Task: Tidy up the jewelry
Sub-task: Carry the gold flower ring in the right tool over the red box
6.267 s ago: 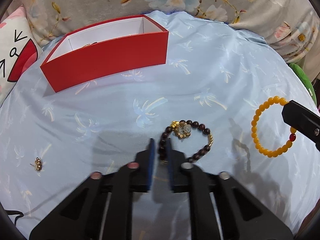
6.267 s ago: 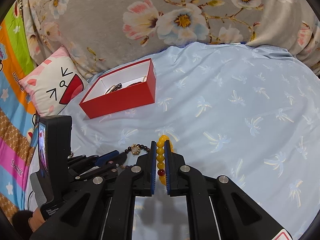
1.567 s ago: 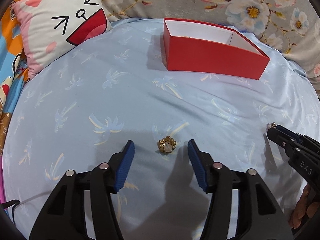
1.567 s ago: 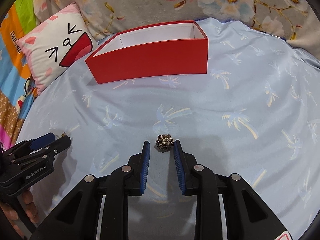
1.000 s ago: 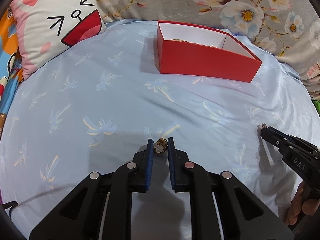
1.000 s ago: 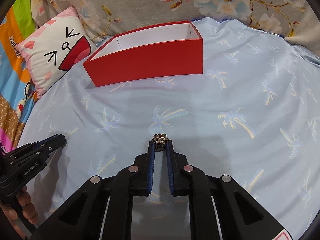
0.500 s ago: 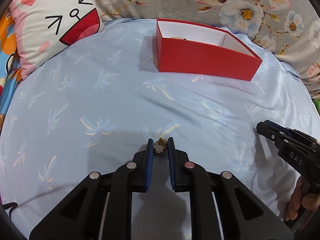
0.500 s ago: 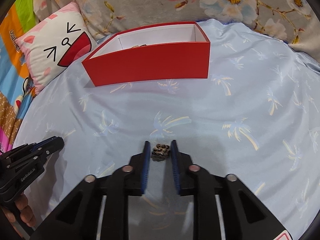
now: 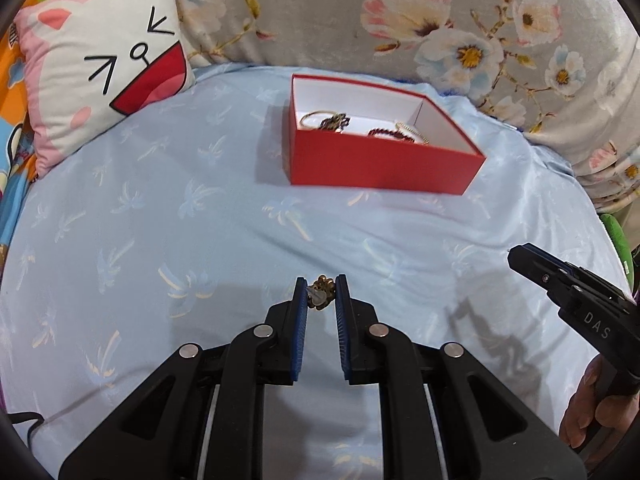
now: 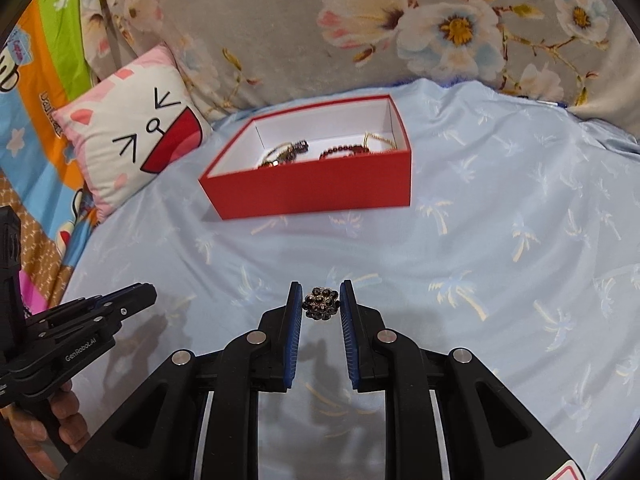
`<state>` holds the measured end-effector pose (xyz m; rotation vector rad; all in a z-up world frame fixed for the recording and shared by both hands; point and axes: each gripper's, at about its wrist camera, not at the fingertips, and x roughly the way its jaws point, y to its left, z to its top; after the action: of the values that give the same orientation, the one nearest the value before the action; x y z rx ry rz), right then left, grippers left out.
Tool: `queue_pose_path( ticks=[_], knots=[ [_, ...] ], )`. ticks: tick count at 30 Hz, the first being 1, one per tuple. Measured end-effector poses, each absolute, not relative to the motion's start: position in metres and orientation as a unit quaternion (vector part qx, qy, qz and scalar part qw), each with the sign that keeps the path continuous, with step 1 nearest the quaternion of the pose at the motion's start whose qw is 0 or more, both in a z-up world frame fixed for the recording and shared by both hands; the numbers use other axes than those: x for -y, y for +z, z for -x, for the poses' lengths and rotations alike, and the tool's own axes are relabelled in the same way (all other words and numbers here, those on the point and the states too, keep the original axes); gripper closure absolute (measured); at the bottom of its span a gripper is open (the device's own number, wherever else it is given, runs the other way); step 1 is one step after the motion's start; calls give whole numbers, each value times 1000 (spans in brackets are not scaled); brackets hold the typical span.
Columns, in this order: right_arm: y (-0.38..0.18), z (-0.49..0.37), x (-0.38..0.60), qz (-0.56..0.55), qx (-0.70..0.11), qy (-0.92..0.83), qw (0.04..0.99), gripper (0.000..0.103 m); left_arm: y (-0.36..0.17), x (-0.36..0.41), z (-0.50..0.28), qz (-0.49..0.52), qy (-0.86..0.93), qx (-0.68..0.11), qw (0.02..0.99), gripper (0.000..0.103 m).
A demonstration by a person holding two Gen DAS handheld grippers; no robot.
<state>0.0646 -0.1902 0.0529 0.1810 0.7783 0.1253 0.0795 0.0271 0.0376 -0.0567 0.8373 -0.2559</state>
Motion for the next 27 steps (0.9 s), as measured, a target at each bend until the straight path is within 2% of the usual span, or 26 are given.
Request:
queue_pose_path(
  ticks=[27],
  knots=[
    [130, -100, 194, -67, -301, 69, 949, 85, 125, 27, -134, -7, -144, -318, 937, 89]
  ],
)
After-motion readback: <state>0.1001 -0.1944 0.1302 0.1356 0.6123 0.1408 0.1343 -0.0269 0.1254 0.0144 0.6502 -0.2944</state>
